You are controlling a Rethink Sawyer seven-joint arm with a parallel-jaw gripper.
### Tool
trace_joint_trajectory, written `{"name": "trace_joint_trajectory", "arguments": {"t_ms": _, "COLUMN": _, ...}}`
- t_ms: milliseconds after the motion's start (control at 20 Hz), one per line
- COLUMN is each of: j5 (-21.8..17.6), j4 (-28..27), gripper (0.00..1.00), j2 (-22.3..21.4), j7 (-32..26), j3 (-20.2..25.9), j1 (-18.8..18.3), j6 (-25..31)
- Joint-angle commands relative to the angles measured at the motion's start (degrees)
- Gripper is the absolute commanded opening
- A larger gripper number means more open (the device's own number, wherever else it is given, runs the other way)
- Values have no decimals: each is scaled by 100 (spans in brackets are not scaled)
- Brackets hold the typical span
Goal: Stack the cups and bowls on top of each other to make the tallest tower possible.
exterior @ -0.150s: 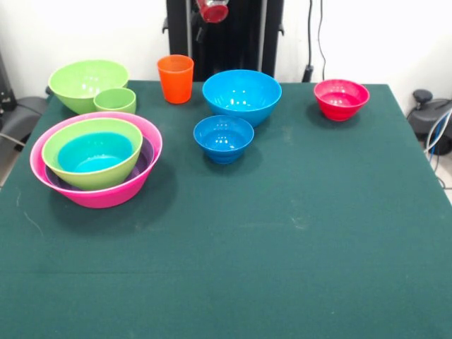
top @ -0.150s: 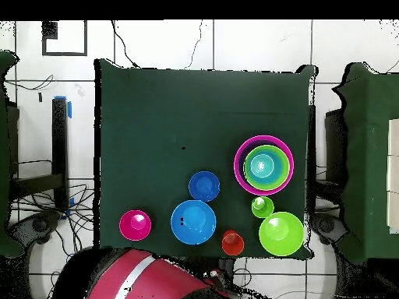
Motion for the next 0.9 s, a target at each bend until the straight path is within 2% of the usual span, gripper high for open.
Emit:
{"name": "trace_joint_trajectory", "arguments": {"t_ms": 50, "j5": 194, "j4": -296, "gripper": 100, "j2": 430, "j7": 670, "j3": 794, "j1": -204, "j6": -223}}
{"name": "trace_joint_trajectory", "arguments": {"t_ms": 350, "j5": 0, "j4": -409, "gripper": 100, "j2": 405, "j7": 434, "j3": 948, "j1": -336, "j6": -185}}
{"name": "trace_joint_trajectory", "arguments": {"t_ms": 650, "j5": -122, "j4": -413, "gripper": 100, "j2": 428, "j7": 393, "j3": 920, "j1": -315, "j6": -438}}
{"name": "trace_joint_trajectory", "arguments": {"t_ms": 900, "j5": -441, "j4": -322, "gripper": 100, "j2": 302, "j7": 189, "j3": 1204, "j1": -610, "j6": -183}}
